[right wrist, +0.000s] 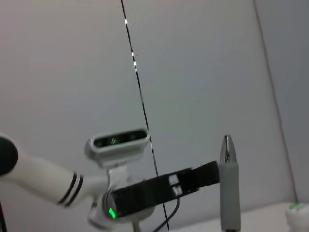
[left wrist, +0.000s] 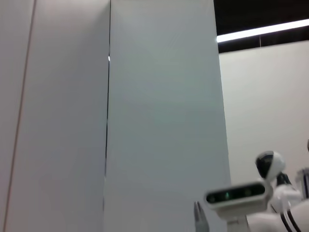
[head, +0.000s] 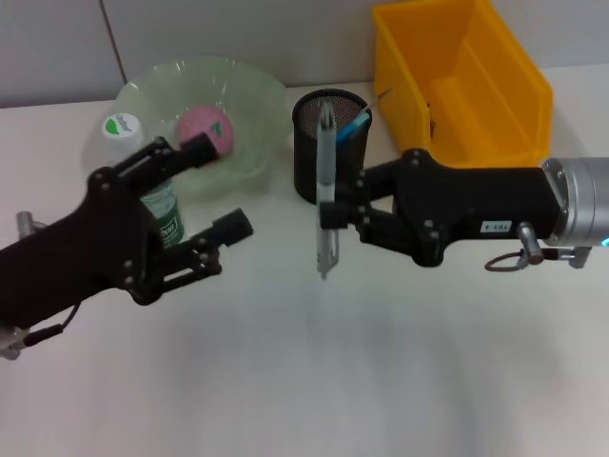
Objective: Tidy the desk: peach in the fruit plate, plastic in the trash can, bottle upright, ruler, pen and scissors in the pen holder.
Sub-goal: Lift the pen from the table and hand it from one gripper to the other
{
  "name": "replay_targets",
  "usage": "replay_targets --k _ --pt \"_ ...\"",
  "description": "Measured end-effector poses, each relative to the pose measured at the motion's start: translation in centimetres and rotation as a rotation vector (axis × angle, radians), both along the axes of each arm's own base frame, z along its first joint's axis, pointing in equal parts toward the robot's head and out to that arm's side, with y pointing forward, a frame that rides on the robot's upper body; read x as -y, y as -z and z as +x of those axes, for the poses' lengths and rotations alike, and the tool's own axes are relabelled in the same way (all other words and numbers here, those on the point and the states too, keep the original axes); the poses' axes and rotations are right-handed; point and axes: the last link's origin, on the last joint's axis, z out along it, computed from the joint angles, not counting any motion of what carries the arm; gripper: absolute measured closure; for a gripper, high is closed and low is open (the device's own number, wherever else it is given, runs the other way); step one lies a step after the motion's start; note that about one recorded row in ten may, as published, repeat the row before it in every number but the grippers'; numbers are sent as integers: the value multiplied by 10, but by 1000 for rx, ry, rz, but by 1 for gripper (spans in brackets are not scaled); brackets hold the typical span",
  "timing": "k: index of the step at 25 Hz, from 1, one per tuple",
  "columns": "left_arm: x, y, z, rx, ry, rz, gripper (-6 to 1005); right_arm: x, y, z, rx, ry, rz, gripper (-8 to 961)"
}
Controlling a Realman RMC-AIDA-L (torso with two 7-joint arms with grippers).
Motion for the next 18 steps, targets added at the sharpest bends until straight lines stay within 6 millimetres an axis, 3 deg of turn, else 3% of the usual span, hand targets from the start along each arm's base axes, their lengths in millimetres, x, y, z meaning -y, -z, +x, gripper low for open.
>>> replay_targets --k 7,18 --pt "-10 1 5 -112 -30 -103 230 2 -2 6 73 -23 22 805" --pt "-18 9 16 -179 -32 -160 238 -4 14 0 176 -72 10 801"
